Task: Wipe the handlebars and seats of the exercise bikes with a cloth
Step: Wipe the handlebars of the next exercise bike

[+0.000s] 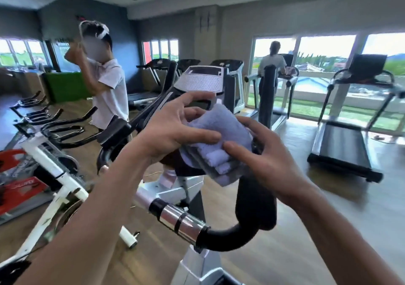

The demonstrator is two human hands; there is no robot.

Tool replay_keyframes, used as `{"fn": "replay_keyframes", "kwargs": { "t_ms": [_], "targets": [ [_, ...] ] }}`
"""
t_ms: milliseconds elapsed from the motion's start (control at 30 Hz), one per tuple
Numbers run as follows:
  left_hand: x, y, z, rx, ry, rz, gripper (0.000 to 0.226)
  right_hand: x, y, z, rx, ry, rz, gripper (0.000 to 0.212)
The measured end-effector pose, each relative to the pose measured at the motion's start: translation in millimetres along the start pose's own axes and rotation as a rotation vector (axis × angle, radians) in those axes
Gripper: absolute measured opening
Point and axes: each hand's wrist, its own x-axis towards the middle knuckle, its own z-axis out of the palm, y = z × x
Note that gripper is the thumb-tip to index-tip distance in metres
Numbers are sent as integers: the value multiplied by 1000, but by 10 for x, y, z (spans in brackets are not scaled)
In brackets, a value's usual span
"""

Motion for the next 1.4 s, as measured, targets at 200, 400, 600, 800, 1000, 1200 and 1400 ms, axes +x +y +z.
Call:
{"fn": "replay_keyframes", "kwargs": {
  "t_ms": [200, 400, 600, 800, 1000, 1200, 1400],
  "targets": [
    [921, 7, 628, 568, 501, 404, 36, 767, 184, -753, -225, 280, -44, 30],
    [1615, -225, 1297, 712, 408, 386, 58, 1290, 590, -1166, -538, 176, 43, 17],
    [1992, -640, 1521, 773, 325, 83, 80, 1335, 885, -1454, -391, 56, 29, 44],
    [2075, -729, 1720, 834, 600, 114, 90, 1502, 1027, -1719, 111, 179, 144, 52],
    [2285, -785, 1737, 884, 644, 185, 103, 2066, 852, -1684, -323, 140, 29, 57],
    [2400, -661, 1712, 838, 626, 100, 115, 2263, 982, -1667, -411, 109, -26, 71],
    [2058, -800, 1726, 855, 522, -40, 109, 2170, 1038, -1530, -299, 171, -61, 62]
  ]
}}
